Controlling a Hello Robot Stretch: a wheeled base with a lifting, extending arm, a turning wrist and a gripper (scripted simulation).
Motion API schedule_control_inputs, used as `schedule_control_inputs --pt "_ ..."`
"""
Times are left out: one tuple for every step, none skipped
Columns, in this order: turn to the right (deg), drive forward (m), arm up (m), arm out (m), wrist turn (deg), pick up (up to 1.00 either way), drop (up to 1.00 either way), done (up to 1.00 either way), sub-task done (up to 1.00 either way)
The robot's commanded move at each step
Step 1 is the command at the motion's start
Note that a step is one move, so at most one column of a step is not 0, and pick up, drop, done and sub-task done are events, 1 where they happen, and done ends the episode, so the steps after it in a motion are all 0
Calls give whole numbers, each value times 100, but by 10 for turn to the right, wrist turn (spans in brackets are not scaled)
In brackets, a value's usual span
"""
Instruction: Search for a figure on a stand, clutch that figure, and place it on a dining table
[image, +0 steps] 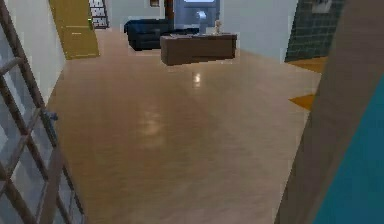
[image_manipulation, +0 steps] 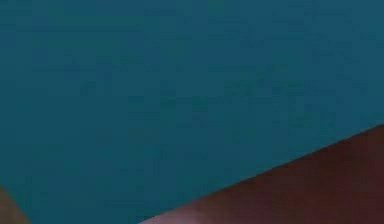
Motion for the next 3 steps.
schedule_control_inputs --pt "-150 0 0 0 0 0 0 0 0" --pt "0 10 0 0 0 0 0 0 0" --pt "60 0 0 0 0 0 0 0 0"
